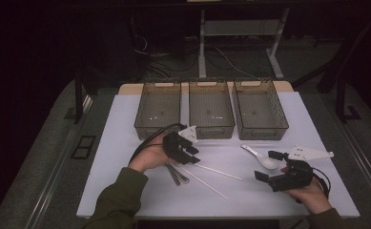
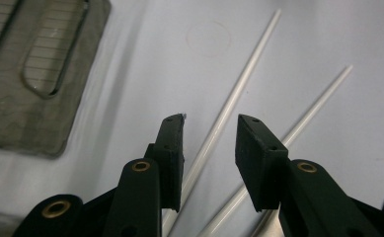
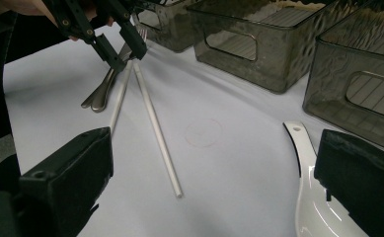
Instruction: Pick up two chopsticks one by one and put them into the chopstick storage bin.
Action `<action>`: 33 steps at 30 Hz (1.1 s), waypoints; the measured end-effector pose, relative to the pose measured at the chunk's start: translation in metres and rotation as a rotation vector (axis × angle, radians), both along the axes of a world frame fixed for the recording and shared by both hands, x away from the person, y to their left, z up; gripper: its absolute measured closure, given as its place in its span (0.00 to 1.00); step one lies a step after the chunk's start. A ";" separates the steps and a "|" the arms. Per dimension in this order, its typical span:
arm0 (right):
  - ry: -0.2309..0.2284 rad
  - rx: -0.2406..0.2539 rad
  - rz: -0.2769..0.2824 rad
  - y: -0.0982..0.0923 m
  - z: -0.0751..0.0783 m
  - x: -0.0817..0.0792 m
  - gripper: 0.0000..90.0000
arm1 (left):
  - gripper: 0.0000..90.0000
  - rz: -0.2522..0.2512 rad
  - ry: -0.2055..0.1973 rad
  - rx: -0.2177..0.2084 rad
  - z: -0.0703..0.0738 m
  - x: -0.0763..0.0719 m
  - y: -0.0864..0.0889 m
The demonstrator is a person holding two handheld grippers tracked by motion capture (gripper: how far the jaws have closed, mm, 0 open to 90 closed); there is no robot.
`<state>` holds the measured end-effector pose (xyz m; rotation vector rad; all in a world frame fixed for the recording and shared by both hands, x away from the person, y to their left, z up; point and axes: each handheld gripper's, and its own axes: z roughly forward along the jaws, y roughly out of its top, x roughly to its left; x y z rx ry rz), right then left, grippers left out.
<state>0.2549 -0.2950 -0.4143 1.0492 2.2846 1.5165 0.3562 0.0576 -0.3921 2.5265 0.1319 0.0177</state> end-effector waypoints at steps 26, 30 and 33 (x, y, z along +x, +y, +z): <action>0.002 0.004 -0.003 -0.001 0.000 0.001 0.02 | 0.86 -0.225 -0.021 0.360 -0.023 0.013 -0.037; 0.004 0.009 -0.003 -0.002 0.000 0.001 0.02 | 0.86 -0.237 -0.021 0.384 -0.024 0.012 -0.040; 0.003 0.010 -0.004 -0.002 0.000 0.001 0.02 | 0.86 -0.244 -0.021 0.399 -0.024 0.011 -0.042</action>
